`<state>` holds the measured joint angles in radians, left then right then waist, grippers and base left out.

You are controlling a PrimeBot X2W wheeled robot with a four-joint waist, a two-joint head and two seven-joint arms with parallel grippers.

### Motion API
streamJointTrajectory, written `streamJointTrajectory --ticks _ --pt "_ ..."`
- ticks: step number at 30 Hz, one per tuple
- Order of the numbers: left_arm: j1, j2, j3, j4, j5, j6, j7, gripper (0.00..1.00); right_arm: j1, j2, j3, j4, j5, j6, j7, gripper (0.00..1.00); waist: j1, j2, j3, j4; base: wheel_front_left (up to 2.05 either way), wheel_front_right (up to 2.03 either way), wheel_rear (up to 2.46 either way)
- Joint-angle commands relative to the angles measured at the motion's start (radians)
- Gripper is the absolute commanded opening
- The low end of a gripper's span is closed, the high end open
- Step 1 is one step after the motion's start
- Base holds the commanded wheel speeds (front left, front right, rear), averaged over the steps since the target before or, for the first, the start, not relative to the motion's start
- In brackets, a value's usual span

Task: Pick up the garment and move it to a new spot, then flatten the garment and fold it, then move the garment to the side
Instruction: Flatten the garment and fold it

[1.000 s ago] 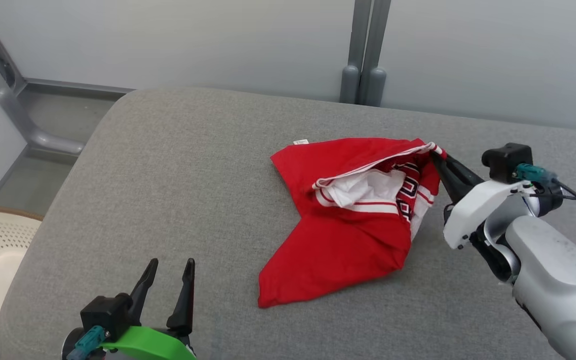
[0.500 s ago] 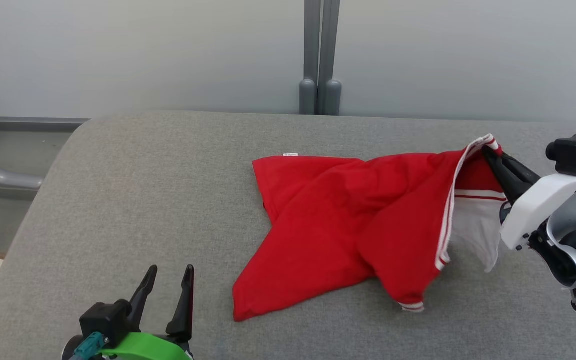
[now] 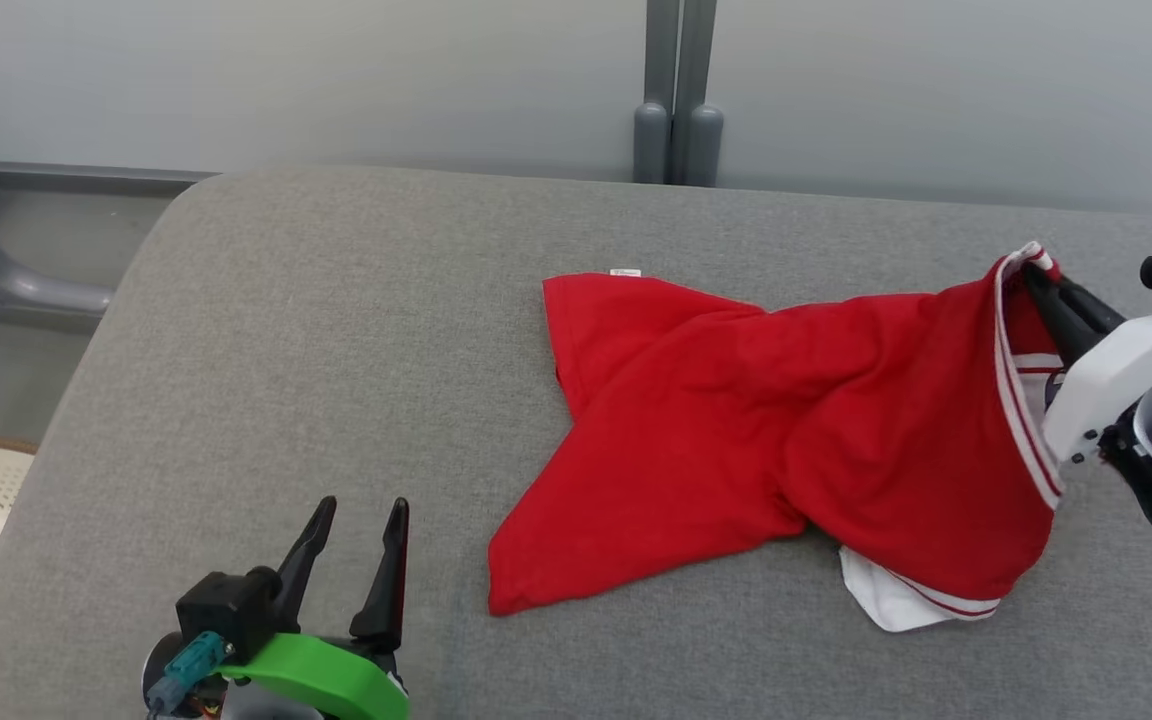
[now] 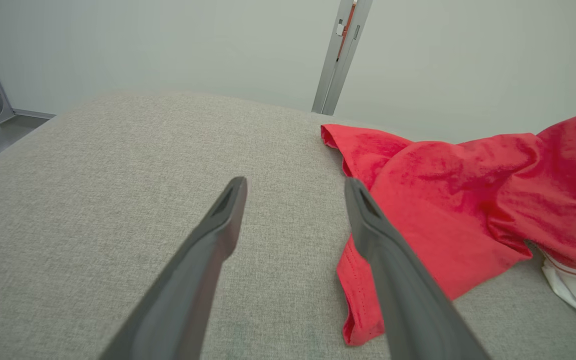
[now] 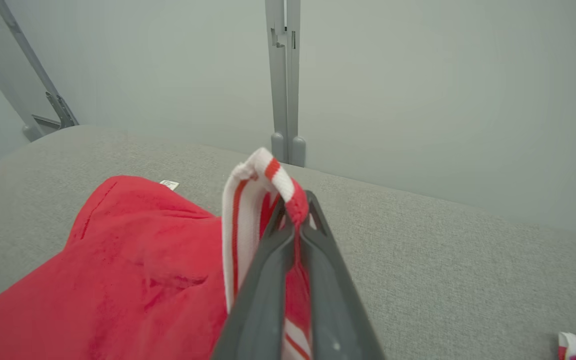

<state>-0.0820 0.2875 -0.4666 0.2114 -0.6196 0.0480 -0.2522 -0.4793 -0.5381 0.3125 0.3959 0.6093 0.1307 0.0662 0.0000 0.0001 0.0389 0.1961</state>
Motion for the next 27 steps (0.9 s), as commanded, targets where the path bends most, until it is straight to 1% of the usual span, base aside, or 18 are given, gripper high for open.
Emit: streamJointTrajectory --ticks 1,4,8,12,15,19,24,27 --pt "-0.013 -0.002 0.001 0.005 0.006 -0.004 -0.004 1.0 -0.021 -0.007 -0.005 0.018 -0.004 0.0 -0.018 0.0 0.0 -0.0001 0.031 0.043 0.0 0.0 0.0" --pt "-0.019 -0.004 0.002 0.011 0.006 -0.006 -0.005 1.0 -0.036 -0.008 -0.004 0.057 -0.007 0.0 -0.053 0.0 0.0 -0.0001 0.038 0.062 0.0 0.0 0.0" --pt "-0.017 -0.004 0.007 0.02 0.005 -0.009 -0.006 1.0 -0.052 0.004 0.025 0.064 -0.014 0.0 -0.102 0.0 0.0 -0.0001 0.037 0.07 0.0 0.0 0.0" --pt "-0.011 -0.003 0.01 0.027 0.004 -0.004 -0.008 1.0 -0.052 0.02 0.066 0.049 -0.018 0.0 -0.143 0.0 0.0 -0.0001 0.022 0.058 0.0 0.0 0.0" --pt "-0.003 -0.001 0.008 0.028 0.003 -0.005 -0.008 1.0 -0.025 0.025 0.095 0.061 -0.014 0.0 -0.142 0.0 0.0 -0.0001 0.009 0.04 0.0 0.0 0.0" --pt "0.0 0.005 0.005 0.025 0.0 -0.007 -0.005 1.0 -0.005 0.011 0.098 0.106 -0.018 0.0 -0.151 0.0 0.0 -0.0001 0.003 0.021 0.0 0.0 0.0" --pt "-0.002 0.012 0.003 0.022 -0.003 -0.006 0.002 1.0 0.009 -0.006 0.066 0.166 -0.01 0.0 -0.183 0.0 0.0 -0.0001 0.005 0.009 0.0 0.0 0.0" --pt "-0.005 0.014 0.001 0.02 -0.004 -0.004 0.004 1.0 0.015 -0.003 0.064 0.205 -0.009 0.0 -0.19 0.0 0.0 -0.0001 0.008 0.007 0.0 0.0 0.0"
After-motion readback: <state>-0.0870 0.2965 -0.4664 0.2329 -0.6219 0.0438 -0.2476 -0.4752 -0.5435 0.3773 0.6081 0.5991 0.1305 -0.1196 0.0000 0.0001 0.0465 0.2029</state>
